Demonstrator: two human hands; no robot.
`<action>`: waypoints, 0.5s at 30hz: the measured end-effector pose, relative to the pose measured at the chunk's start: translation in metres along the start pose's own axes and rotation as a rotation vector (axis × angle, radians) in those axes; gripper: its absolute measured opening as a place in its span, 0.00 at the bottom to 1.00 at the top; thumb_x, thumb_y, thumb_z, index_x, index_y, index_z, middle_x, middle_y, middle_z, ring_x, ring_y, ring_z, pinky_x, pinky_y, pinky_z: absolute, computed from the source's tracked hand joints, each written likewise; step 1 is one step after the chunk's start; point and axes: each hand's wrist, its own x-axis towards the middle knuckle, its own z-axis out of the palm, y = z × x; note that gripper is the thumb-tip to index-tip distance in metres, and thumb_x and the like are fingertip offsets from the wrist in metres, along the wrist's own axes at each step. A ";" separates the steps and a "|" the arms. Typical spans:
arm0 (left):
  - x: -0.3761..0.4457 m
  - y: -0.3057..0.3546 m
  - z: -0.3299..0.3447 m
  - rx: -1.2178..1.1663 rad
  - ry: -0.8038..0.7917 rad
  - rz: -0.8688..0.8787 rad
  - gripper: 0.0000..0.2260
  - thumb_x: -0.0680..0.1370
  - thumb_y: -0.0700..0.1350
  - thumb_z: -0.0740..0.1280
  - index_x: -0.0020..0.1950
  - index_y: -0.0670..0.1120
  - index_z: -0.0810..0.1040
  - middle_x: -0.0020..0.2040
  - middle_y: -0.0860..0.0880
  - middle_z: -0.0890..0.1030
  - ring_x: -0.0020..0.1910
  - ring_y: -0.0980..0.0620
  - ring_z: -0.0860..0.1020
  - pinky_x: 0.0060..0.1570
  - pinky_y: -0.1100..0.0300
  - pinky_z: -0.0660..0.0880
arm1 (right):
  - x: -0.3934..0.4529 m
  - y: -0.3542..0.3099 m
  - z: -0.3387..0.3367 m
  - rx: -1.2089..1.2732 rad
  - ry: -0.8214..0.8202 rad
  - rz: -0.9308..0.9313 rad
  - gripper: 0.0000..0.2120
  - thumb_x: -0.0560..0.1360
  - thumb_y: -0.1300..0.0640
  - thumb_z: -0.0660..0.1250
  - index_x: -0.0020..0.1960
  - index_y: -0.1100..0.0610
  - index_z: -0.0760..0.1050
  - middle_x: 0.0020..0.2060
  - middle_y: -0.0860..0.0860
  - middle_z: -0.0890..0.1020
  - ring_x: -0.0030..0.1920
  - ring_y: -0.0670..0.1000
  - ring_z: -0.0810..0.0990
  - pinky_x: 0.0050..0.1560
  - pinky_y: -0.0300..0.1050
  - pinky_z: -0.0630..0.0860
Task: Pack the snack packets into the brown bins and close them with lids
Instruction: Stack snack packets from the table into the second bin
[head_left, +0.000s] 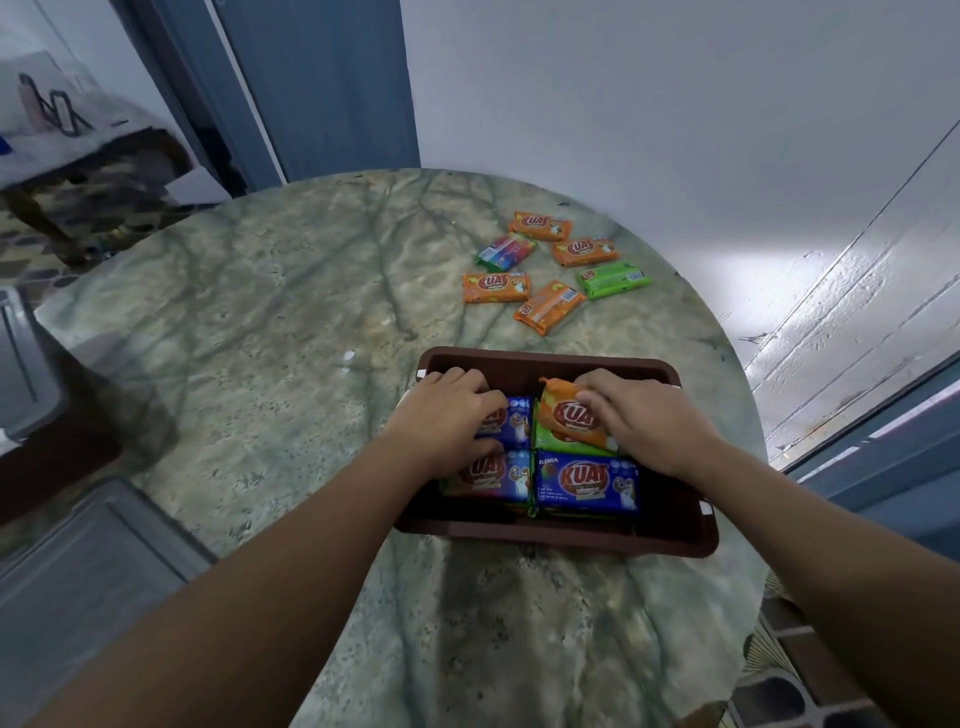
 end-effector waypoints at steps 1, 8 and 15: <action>0.000 0.000 0.000 -0.003 0.004 -0.001 0.26 0.78 0.64 0.66 0.73 0.56 0.71 0.65 0.51 0.73 0.62 0.49 0.71 0.62 0.52 0.69 | 0.000 0.000 -0.001 0.016 0.002 0.013 0.17 0.84 0.37 0.49 0.67 0.40 0.68 0.47 0.43 0.84 0.44 0.45 0.81 0.45 0.50 0.79; 0.000 0.001 -0.002 -0.010 -0.001 -0.006 0.25 0.78 0.64 0.66 0.72 0.57 0.71 0.64 0.51 0.73 0.61 0.49 0.72 0.62 0.52 0.70 | 0.005 -0.001 -0.003 -0.068 -0.072 -0.025 0.18 0.84 0.35 0.50 0.69 0.36 0.70 0.54 0.39 0.78 0.52 0.45 0.80 0.50 0.48 0.76; 0.000 0.001 -0.003 -0.011 -0.011 -0.005 0.25 0.78 0.65 0.66 0.73 0.57 0.72 0.65 0.51 0.74 0.62 0.49 0.72 0.62 0.51 0.70 | 0.005 -0.004 -0.005 -0.129 -0.106 -0.084 0.34 0.71 0.26 0.68 0.72 0.38 0.66 0.63 0.40 0.74 0.61 0.43 0.75 0.55 0.46 0.76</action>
